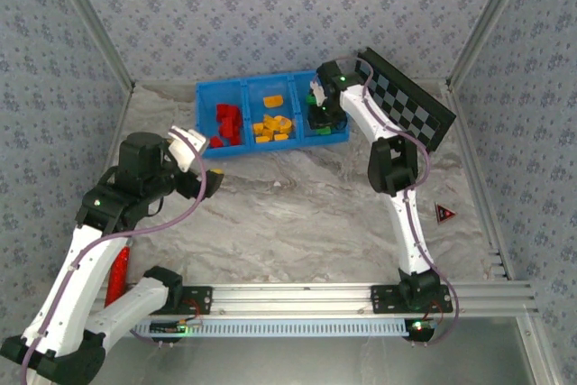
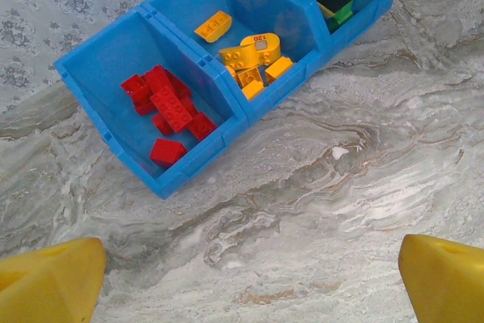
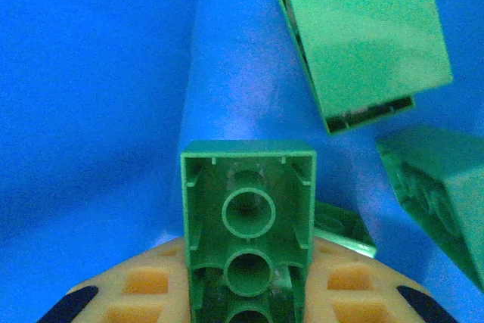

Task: Sort the legos into containers by color
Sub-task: Place the lego in the container, then reset both arms

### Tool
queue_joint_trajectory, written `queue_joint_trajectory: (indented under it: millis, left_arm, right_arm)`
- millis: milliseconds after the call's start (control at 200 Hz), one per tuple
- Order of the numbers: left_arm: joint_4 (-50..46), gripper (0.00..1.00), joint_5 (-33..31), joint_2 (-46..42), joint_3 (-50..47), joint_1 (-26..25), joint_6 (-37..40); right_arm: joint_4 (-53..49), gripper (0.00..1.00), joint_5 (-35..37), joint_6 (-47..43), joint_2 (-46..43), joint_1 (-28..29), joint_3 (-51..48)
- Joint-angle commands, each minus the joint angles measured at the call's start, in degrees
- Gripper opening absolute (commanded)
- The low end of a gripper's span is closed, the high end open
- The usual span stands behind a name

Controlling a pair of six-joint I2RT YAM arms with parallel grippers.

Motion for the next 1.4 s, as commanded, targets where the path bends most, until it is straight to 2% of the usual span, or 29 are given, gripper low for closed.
queue_joint_trajectory:
  millis: [0, 175, 460, 750, 955, 1109, 1214, 1299, 1394]
  left_arm:
    - [-1.2, 0.99, 1.2, 0.3, 2.0, -0.3, 0.2]
    - [-0.9, 0.99, 1.4, 0.8, 1.9, -0.3, 0.1]
    - [-2.0, 0.99, 2.2, 0.4, 3.2, -0.3, 0.1]
    - [2.2, 0.99, 2.7, 3.7, 6.2, -0.3, 0.0]
    - [5.9, 0.99, 2.5, 5.5, 8.5, -0.2, -0.8]
    - [8.5, 0.99, 2.8, 6.3, 10.0, -0.2, -2.5]
    - [12.3, 0.99, -1.0, 5.9, 9.3, -0.2, -3.5]
    - [15.5, 0.99, -5.6, 4.9, 7.5, -0.2, -2.2]
    - [18.4, 0.99, -9.9, 4.3, 6.5, 0.5, -1.0]
  right_arm:
    - [3.0, 0.23, -2.3, 3.7, 1.7, 0.0, 1.5]
    - [3.1, 0.24, -4.6, 5.3, 4.7, -0.1, 3.7]
    - [5.3, 0.37, -4.5, 4.6, 4.3, 0.5, 2.2]
    - [6.2, 0.50, -3.3, 2.5, 0.1, 0.8, 1.2]
    - [6.3, 0.51, -2.3, 1.0, -4.7, 1.2, 0.6]
    - [4.9, 0.43, -3.4, 0.3, -8.4, 1.2, 0.9]
    - [1.4, 0.40, -3.6, -2.0, -10.7, 1.1, 2.3]
    - [-0.3, 0.40, -2.5, -4.9, -15.0, 1.2, -0.4]
    - [-0.7, 0.50, 0.7, -9.5, -23.8, 1.2, -8.9]
